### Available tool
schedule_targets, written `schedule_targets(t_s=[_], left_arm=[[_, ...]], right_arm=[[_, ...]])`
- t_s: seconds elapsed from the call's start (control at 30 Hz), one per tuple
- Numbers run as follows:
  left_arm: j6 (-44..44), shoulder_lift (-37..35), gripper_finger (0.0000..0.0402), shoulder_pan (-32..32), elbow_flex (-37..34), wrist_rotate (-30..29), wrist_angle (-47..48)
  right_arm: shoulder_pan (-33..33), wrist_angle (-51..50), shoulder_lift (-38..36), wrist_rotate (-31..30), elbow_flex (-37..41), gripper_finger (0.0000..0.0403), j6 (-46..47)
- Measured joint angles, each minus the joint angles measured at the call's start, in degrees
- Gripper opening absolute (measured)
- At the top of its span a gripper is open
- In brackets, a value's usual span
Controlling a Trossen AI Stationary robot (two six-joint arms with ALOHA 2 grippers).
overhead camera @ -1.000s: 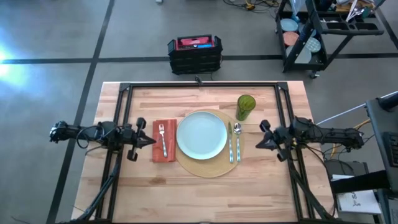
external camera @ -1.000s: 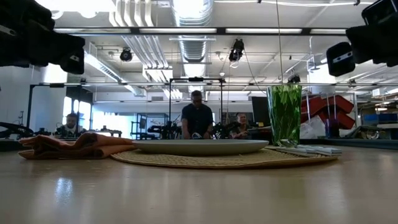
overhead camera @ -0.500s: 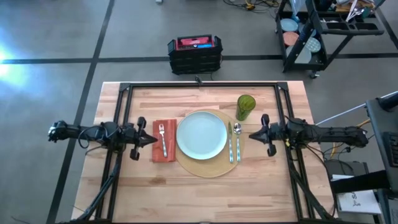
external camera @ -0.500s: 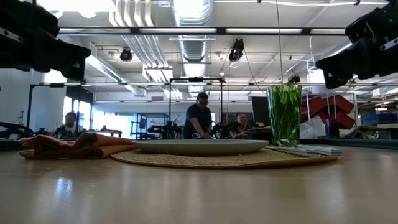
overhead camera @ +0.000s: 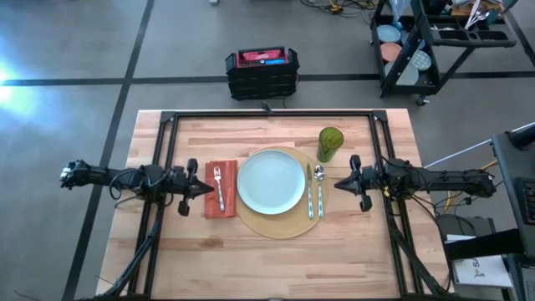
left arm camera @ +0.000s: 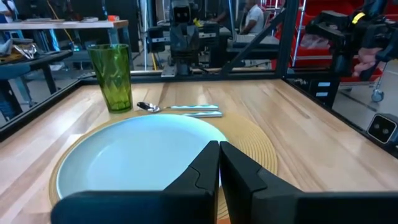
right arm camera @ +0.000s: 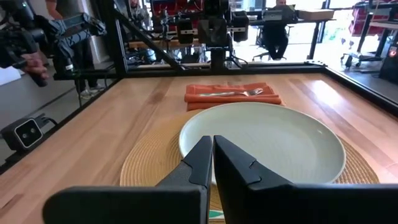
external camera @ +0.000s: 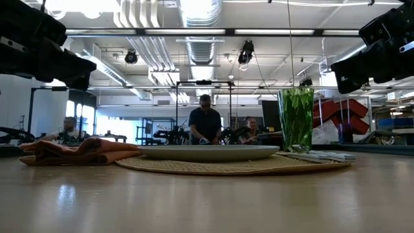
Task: Set table place
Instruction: Return to Home Position
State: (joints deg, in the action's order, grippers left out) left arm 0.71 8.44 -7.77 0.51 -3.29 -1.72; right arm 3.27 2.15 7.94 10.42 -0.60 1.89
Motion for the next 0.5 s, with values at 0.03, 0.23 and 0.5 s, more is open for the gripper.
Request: schedule_targets(t_s=[0.03, 0.23, 0.5], left_arm=[[0.0, -0.1, 0.0000, 0.0, 0.0, 0.0, -0.1], [0.0, -1.1, 0.0000, 0.0, 0.0, 0.0, -0.3], [0.3, -1.5, 0.0000, 0.0, 0.0, 0.2, -0.8]], right_arm=[[0.0, 0.1, 0.0, 0.1, 0.0, 0.0000, 0.0], [0.0, 0.1, 0.0, 0.1, 0.0, 0.0000, 0.6], [0.0, 0.2, 0.0, 0.1, 0.0, 0.0000, 0.7]])
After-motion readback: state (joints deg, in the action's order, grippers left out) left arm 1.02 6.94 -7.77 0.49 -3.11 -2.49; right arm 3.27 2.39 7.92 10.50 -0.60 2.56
